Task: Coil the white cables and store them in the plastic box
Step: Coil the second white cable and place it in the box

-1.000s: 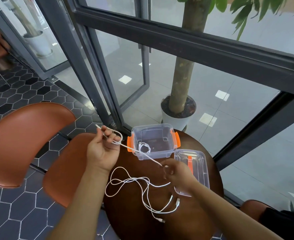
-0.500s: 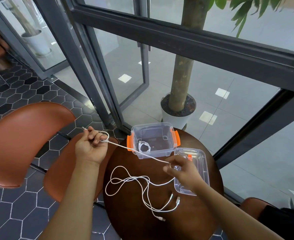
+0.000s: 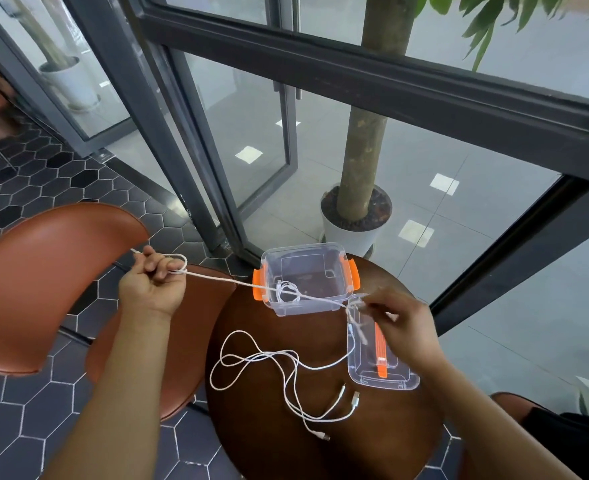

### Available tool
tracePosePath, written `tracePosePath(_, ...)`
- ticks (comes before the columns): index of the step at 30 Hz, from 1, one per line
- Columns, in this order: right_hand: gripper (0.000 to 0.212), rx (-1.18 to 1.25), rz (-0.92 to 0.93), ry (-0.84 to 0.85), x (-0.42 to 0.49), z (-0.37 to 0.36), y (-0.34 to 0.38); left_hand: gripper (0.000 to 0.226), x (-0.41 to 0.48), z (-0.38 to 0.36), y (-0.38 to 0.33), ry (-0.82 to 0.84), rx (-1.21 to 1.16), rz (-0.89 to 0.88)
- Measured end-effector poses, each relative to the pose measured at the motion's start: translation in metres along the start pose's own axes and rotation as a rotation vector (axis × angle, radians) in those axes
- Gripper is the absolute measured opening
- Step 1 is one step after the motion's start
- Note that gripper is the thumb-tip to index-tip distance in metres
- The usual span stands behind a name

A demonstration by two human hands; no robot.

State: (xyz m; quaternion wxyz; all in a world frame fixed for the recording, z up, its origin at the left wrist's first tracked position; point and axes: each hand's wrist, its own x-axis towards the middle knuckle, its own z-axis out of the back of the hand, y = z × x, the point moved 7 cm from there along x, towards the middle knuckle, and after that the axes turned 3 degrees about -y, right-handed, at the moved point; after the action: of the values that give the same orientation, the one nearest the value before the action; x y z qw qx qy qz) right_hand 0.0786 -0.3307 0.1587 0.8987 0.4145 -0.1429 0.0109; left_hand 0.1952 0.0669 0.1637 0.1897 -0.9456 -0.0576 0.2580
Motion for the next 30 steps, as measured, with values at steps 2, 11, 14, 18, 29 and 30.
tracePosePath(2,0.032,0.131,-0.176,0.023,0.004,0.011,-0.018,0.034,0.004,-0.001,-0.012,0.001,-0.024,-0.027)
tracePosePath(11,0.024,0.417,-0.438,0.349,0.005,-0.032,0.004,0.035,-0.022,-0.039,0.015,0.157,0.066,0.045)
tracePosePath(14,0.036,0.460,-0.419,0.487,-0.001,-0.076,0.037,0.037,-0.035,-0.054,0.022,0.187,0.084,0.036)
tracePosePath(18,0.088,0.348,-0.265,0.615,-0.002,-0.117,0.077,0.033,-0.053,-0.079,0.026,0.254,0.091,0.073)
tracePosePath(29,0.077,0.320,-0.566,0.477,-0.005,-0.158,0.030,0.035,-0.076,-0.096,0.059,0.291,0.062,0.163)
tracePosePath(30,0.083,0.354,-0.591,0.484,-0.008,-0.161,0.030,0.036,-0.077,-0.095,0.061,0.288,0.057,0.171)
